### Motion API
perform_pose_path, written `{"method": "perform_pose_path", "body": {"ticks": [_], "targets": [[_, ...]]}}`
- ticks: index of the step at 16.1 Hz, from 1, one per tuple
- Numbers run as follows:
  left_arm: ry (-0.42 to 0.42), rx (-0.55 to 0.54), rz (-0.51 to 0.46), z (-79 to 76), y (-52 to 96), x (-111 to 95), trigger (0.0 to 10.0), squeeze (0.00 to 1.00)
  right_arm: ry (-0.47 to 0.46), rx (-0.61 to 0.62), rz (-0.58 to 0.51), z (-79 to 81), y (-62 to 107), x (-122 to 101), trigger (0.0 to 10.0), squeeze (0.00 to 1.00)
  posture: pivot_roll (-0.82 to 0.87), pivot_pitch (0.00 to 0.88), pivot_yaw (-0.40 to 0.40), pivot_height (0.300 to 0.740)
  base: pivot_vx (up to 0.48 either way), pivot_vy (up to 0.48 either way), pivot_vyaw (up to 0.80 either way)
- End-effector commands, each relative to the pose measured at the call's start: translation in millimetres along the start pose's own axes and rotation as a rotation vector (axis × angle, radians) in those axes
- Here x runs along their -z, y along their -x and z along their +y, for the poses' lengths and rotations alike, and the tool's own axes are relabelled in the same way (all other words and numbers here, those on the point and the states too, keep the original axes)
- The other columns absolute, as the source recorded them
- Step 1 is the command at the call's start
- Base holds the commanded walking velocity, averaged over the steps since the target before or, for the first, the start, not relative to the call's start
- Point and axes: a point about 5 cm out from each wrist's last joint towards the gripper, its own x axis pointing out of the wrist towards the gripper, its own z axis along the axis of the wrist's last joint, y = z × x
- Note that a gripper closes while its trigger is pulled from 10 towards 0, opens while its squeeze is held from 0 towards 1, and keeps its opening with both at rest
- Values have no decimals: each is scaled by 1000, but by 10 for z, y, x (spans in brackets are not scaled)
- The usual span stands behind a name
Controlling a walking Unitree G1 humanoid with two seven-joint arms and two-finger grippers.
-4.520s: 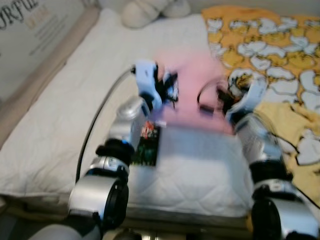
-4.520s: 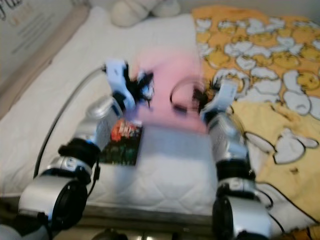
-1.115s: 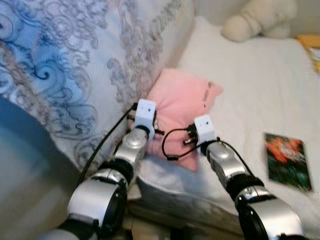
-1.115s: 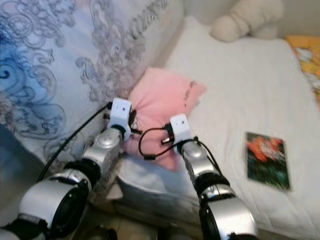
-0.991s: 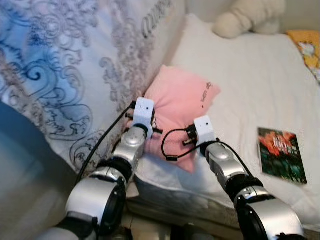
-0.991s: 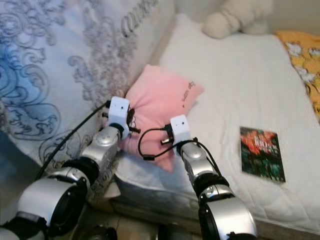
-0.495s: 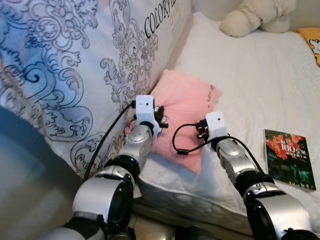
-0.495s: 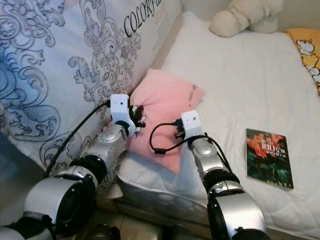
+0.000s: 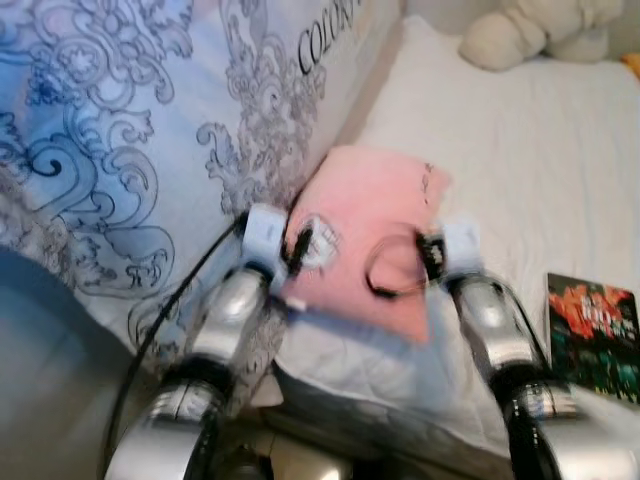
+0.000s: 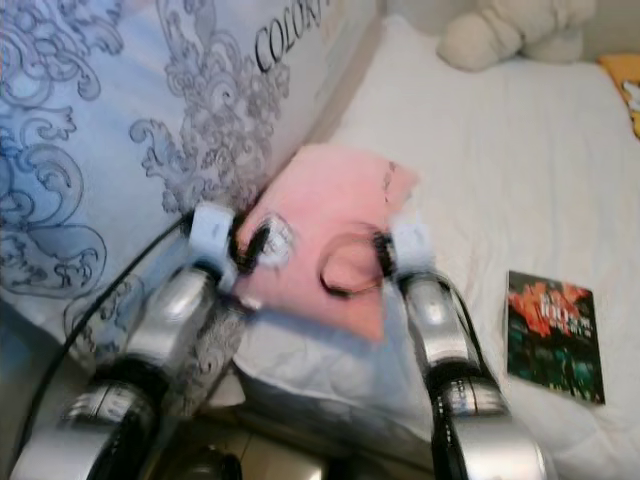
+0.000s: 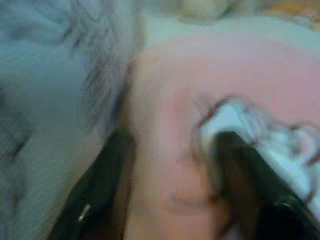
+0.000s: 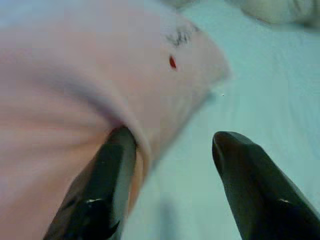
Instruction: Clean up the room
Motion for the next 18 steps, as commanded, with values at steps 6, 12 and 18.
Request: {"method": "perform_pose_path", "body": {"ticks": [6,12,18], "targets": [[-194,91,-225,17,343,-480,10000,1000,-128,196,-252,-204,671,-109,10000,1000,109,0,0,740,0,0,0],[39,-13,-137,-22,501,-212,10000,0,-92,107,-95,-122,984,210,10000,0,82,0,-22,740,0,-146,0],[79,-100,-90,61,483,-128,10000,0,-135,164,-55,-188,878,174,10000,0,67,0,-24,740,0,-442,0]]}}
